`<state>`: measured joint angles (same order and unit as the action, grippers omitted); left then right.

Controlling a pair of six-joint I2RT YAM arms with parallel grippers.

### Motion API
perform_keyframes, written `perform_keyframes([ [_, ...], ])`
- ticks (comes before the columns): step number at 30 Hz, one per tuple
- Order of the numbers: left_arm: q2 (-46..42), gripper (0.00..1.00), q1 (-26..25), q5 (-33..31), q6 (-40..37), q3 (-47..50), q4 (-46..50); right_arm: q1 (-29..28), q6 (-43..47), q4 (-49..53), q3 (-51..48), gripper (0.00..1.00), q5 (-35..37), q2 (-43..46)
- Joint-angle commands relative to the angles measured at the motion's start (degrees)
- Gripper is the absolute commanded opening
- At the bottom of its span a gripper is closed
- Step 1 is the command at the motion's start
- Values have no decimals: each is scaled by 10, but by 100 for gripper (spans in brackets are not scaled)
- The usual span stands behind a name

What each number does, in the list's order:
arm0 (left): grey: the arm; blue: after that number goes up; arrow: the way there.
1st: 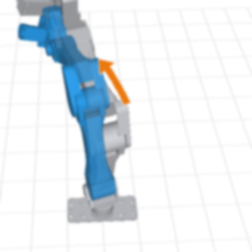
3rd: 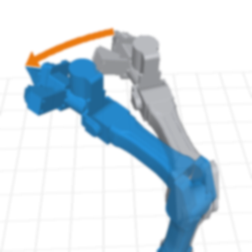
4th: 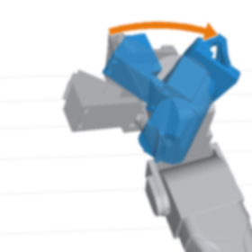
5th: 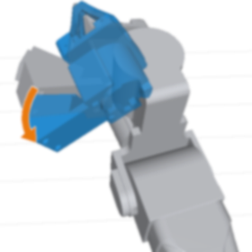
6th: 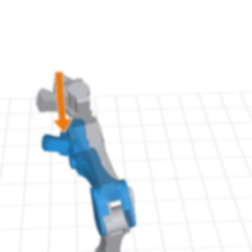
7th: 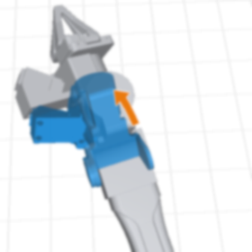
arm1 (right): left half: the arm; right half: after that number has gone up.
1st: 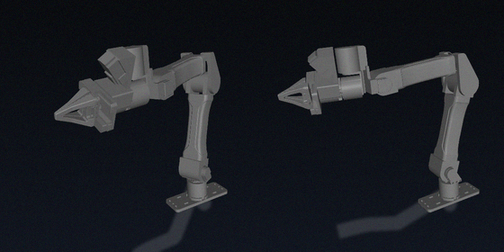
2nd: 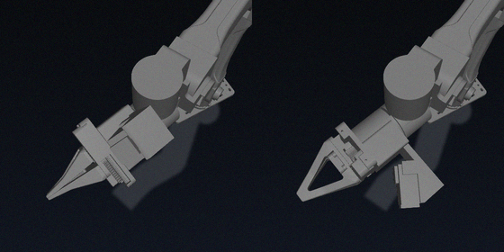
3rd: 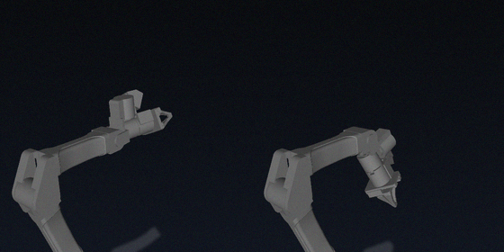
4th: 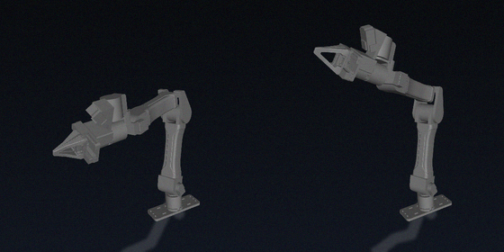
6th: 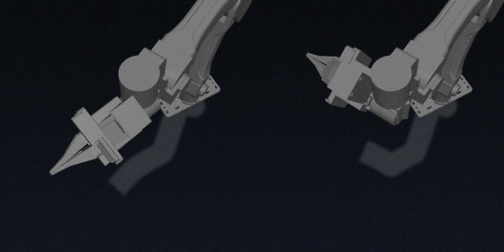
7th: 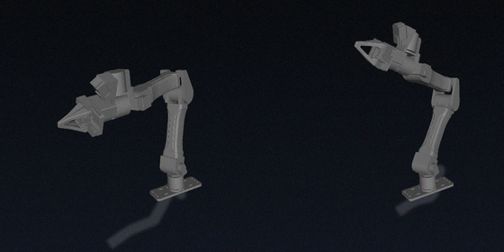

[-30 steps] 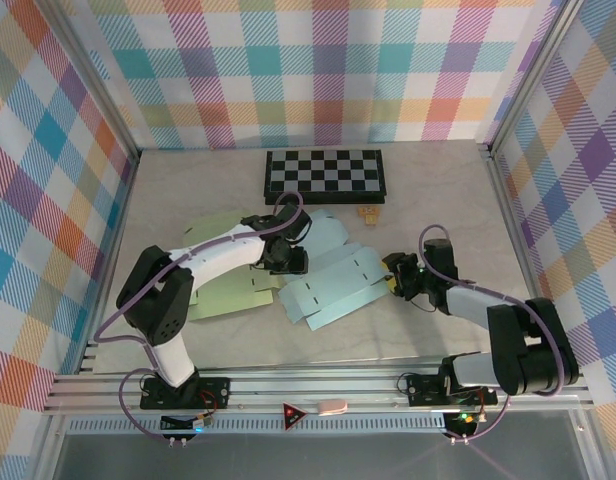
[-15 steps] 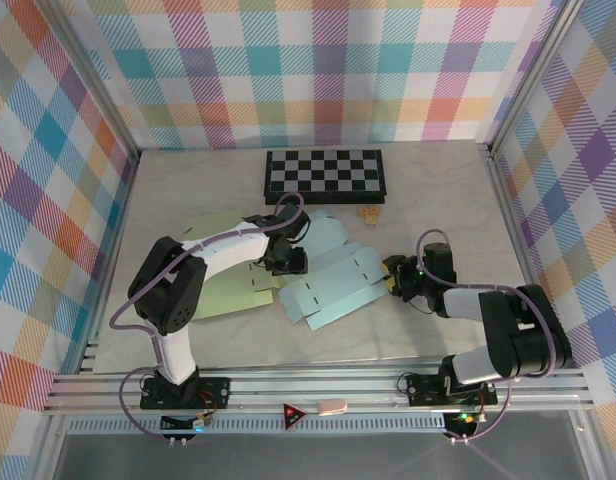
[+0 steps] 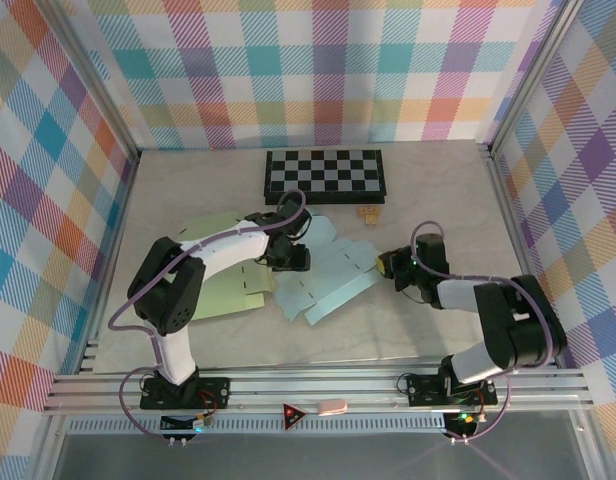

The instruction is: Fold the paper box

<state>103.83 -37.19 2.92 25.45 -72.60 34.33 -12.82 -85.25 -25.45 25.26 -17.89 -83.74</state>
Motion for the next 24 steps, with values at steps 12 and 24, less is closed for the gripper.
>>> perform_keyframes([
  [12, -244, 60, -224, -239, -220, 7, -15, -3, -95, 490, 316, 0, 66, 77],
  [24, -330, 100, -362, -385, -346, 194, -220, -4, -166, 661, 485, 0, 73, 37],
])
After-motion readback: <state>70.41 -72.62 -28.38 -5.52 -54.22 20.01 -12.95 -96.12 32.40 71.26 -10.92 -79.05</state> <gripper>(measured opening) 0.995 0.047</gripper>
